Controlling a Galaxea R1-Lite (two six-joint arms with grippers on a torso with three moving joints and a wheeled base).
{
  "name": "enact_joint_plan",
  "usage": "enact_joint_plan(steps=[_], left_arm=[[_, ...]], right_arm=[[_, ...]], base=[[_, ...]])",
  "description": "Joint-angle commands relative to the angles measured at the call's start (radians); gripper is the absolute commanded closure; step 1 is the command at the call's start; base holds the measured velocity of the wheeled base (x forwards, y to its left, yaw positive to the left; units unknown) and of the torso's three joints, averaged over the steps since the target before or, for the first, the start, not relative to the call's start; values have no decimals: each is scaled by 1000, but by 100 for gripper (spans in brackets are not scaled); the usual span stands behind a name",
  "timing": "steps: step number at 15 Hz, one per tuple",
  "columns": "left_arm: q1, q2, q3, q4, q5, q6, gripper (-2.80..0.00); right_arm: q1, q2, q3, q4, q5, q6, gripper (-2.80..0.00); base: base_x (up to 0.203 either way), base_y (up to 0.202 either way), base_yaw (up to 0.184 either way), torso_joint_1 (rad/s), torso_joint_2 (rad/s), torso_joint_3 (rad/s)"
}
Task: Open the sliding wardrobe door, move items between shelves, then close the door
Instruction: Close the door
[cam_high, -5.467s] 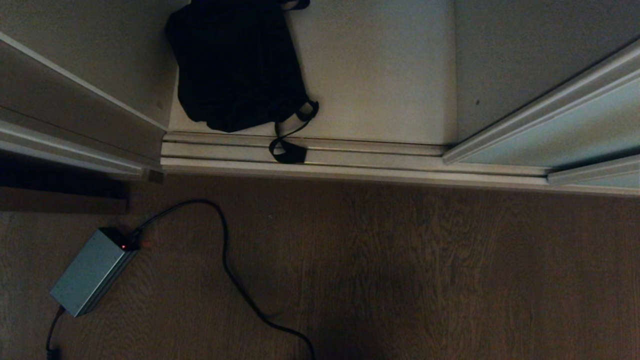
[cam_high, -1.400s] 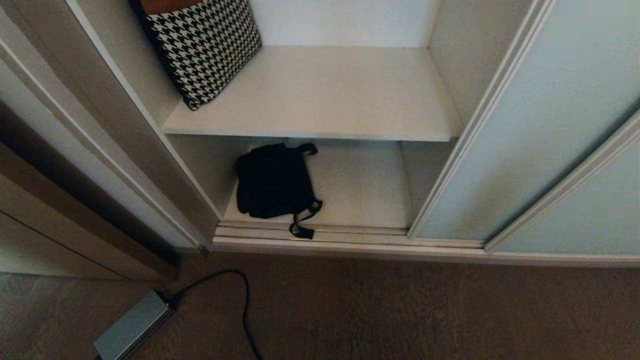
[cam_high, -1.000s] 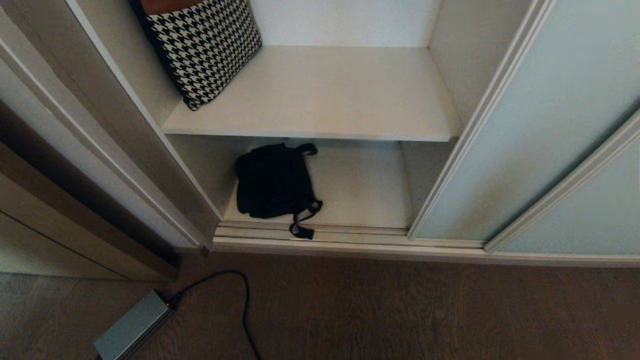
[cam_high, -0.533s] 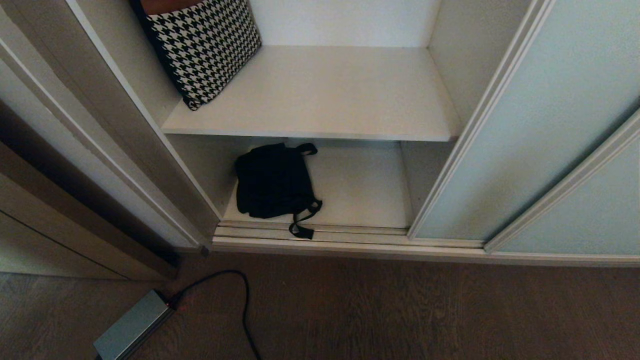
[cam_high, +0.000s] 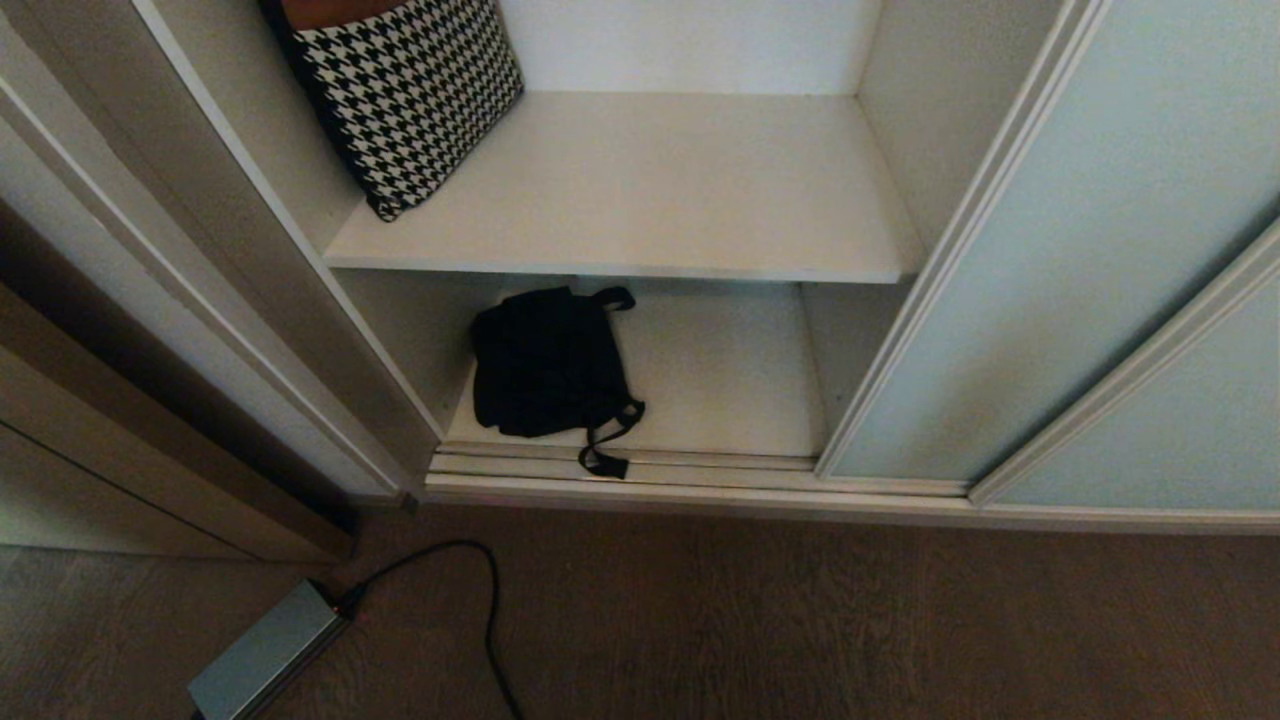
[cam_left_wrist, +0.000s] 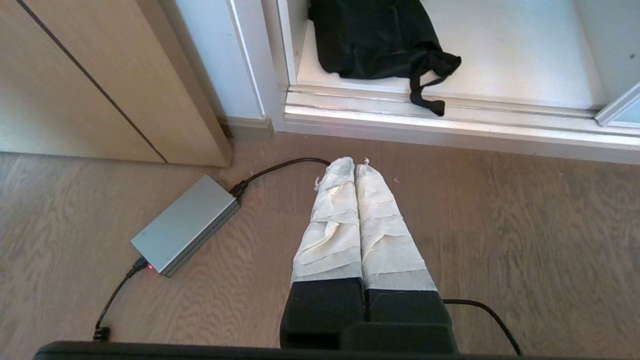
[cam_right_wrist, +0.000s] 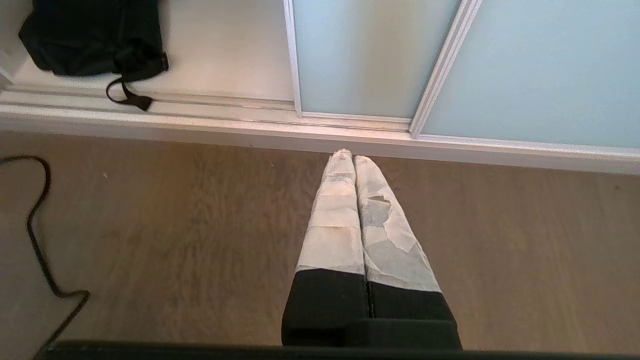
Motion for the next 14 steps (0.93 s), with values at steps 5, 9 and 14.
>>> enact_joint_plan(steps=[5, 9, 14], left_arm=[[0, 1, 0, 0, 0, 0, 0], [0, 1, 0, 0, 0, 0, 0], [0, 1, 0, 0, 0, 0, 0]], right_arm=[[0, 9, -103, 68, 4, -31, 0], [2, 92, -403, 285, 49, -14, 0], [2, 374, -885, 547, 68, 35, 0]], base=[[0, 0, 0, 0, 0, 0], [0, 0, 0, 0, 0, 0], [0, 0, 0, 0, 0, 0]])
